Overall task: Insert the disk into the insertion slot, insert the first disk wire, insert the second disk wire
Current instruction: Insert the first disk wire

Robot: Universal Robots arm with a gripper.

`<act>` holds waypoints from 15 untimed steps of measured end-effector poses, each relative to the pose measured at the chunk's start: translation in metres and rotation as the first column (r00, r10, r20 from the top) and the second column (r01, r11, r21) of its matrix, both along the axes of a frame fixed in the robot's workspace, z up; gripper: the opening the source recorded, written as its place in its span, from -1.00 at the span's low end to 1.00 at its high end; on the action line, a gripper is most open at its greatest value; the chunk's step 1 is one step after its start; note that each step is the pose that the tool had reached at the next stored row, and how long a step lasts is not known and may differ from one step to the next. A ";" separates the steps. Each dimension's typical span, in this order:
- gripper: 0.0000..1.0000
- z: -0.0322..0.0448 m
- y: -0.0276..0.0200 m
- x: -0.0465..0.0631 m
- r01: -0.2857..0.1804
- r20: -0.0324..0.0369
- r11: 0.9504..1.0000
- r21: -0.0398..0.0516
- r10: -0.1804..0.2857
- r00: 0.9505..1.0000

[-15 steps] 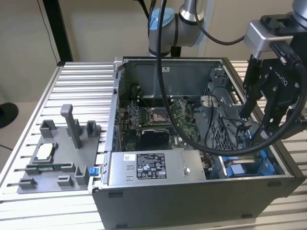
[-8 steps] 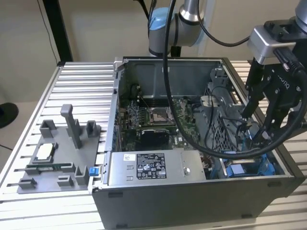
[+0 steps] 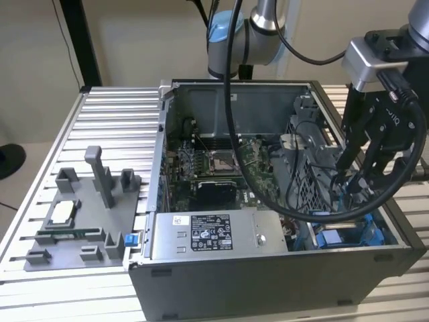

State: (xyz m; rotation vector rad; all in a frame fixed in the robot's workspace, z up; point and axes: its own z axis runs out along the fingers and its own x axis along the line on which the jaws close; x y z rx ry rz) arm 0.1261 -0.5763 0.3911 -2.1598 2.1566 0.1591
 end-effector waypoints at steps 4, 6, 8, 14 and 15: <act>1.00 -0.0004 0.0009 -0.001 0.000 0.000 1.000 0.021 0.000 1.000; 1.00 -0.0008 0.0009 -0.001 0.000 0.000 0.999 0.035 0.000 1.000; 1.00 -0.0013 0.0009 -0.001 0.000 0.000 0.999 0.049 0.000 1.000; 1.00 -0.0027 -0.0007 -0.001 0.000 0.000 0.998 0.069 0.000 1.000; 1.00 -0.0027 -0.0016 0.000 -0.001 0.000 0.998 0.069 0.001 1.000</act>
